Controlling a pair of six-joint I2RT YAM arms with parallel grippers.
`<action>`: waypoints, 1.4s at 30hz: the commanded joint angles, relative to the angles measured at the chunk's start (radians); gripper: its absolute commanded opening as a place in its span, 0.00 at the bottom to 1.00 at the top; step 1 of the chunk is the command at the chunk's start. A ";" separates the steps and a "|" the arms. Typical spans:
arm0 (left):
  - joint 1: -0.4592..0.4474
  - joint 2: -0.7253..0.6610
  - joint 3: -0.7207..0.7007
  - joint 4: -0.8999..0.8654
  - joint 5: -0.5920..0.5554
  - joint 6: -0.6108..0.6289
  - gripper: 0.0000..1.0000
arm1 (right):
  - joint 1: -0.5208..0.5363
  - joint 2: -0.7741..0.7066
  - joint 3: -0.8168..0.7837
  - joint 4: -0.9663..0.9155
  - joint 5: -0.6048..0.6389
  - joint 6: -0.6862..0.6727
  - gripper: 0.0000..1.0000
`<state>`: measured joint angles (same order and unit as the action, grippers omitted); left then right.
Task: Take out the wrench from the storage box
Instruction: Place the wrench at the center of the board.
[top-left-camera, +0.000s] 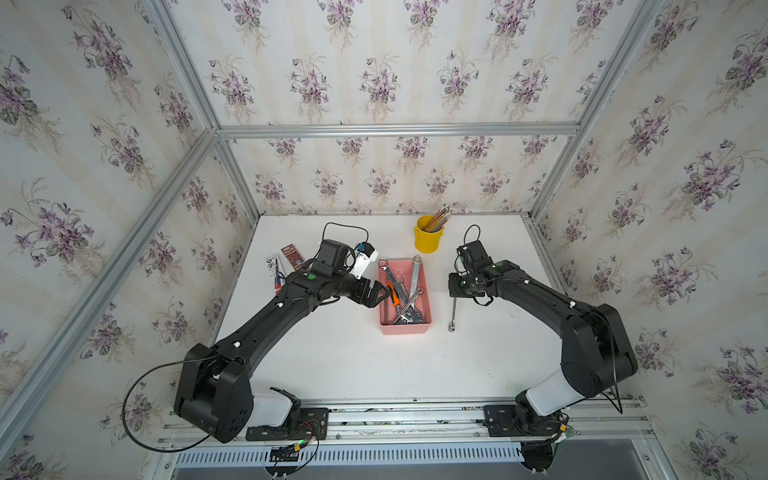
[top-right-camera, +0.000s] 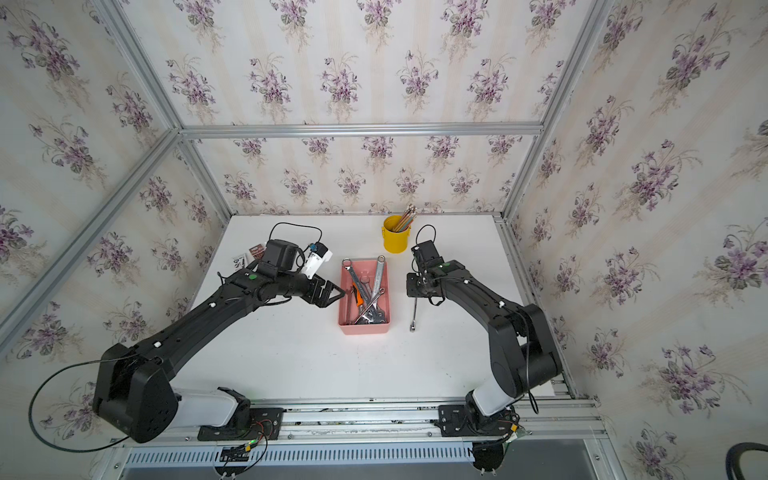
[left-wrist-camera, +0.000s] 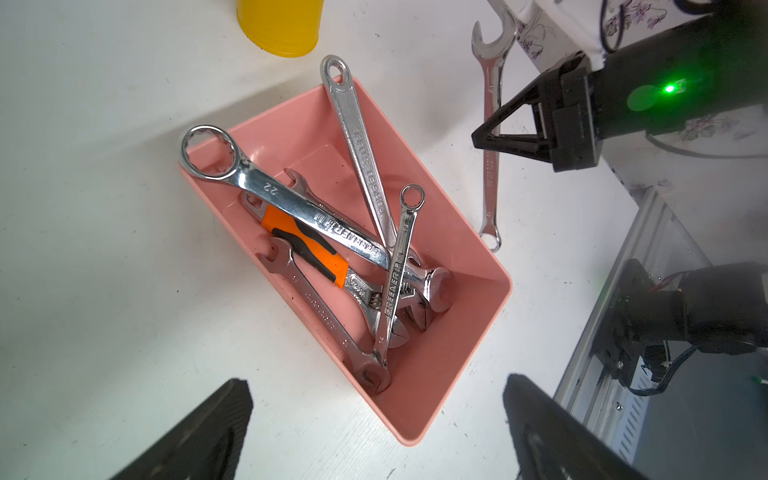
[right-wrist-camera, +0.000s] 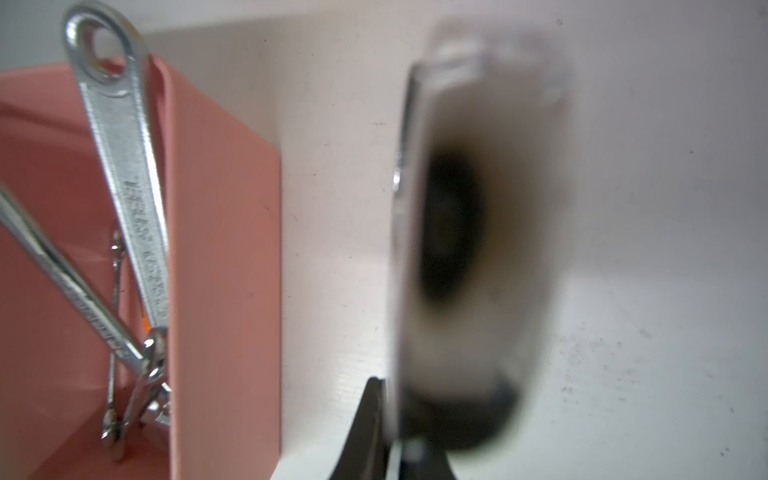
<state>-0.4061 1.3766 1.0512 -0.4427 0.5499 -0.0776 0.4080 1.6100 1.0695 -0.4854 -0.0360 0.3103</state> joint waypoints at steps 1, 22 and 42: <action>0.000 0.001 0.003 -0.013 0.007 0.014 0.99 | -0.010 0.057 0.008 0.103 -0.075 -0.045 0.00; 0.014 0.004 -0.023 -0.015 0.011 0.028 0.99 | -0.055 0.286 0.052 0.193 -0.128 -0.048 0.00; 0.020 -0.015 -0.034 -0.034 0.019 0.026 0.99 | -0.058 0.255 0.012 0.187 -0.010 -0.039 0.21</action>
<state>-0.3866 1.3617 1.0054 -0.4694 0.5564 -0.0624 0.3523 1.8717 1.0870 -0.2382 -0.0990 0.2634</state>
